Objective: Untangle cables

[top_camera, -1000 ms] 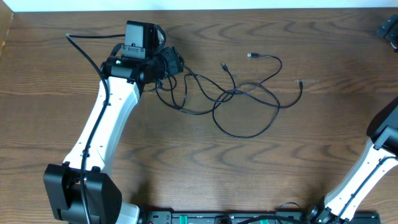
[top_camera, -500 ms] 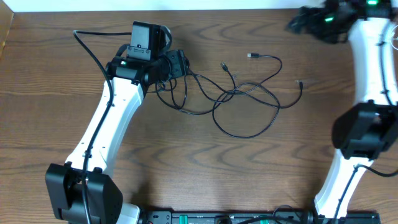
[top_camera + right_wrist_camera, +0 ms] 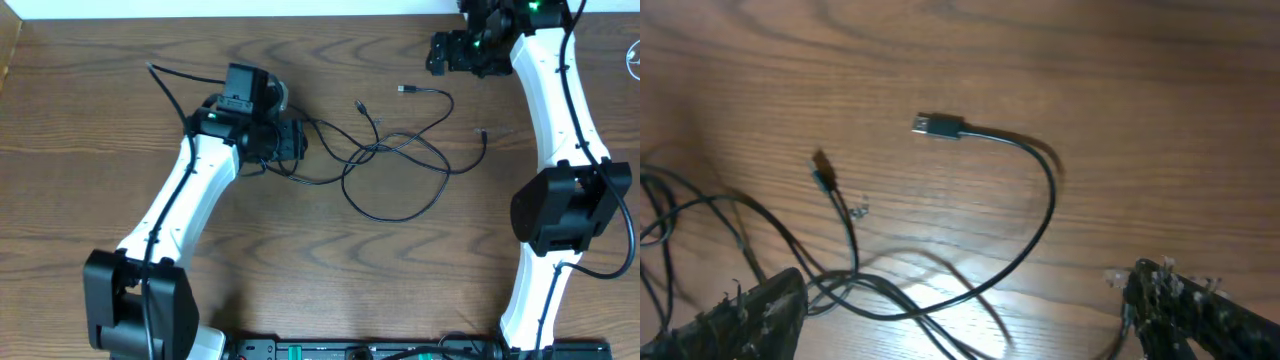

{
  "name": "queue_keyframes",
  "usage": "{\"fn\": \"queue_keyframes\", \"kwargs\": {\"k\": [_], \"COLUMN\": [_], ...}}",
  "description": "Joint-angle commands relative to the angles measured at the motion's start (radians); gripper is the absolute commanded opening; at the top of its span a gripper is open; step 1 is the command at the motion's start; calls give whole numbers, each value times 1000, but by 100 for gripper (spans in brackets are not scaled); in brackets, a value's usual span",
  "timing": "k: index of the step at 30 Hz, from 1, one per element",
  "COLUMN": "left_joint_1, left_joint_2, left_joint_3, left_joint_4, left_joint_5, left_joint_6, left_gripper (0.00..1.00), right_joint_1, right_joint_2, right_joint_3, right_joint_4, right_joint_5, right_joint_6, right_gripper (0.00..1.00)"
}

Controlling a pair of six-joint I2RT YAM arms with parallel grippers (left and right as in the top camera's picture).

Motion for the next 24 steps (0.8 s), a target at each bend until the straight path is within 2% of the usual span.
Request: {"fn": "queue_keyframes", "kwargs": {"k": [1,6,7,9,10,11,13,18,22,24], "left_joint_1": [-4,-16,-20,-21,-21,-18,-14,-11,-11,-11], "left_joint_2": [89,192,204,206,200,185,149,-77,-320,-381], "left_joint_3": [-14,-14,-14,-13,-5,14,52,172,199,199], "left_joint_4": [37,61,72,96,107,111,105,101,187,216], "left_joint_5": [11,11,10,11,11,11,11,10,7,6], "left_joint_6": [45,44,44,34,0,-33,-50,-51,-78,-78], "left_gripper": [65,63,59,31,19,11,8,7,7,8], "right_joint_1": [-2,-2,-2,-2,-2,-1,1,6,9,10], "right_joint_2": [5,5,5,5,5,5,5,5,5,5], "right_joint_3": [-2,-2,-2,-2,-2,-2,-2,-2,-2,-2], "right_joint_4": [1,3,3,3,3,2,-2,-5,-1,-2], "right_joint_5": [13,13,13,13,13,9,-13,-143,-200,-215], "right_joint_6": [-17,-17,-17,-18,-18,-18,-26,-108,-148,-176], "right_gripper": [99,99,99,99,99,99,99,99,99,99]}}
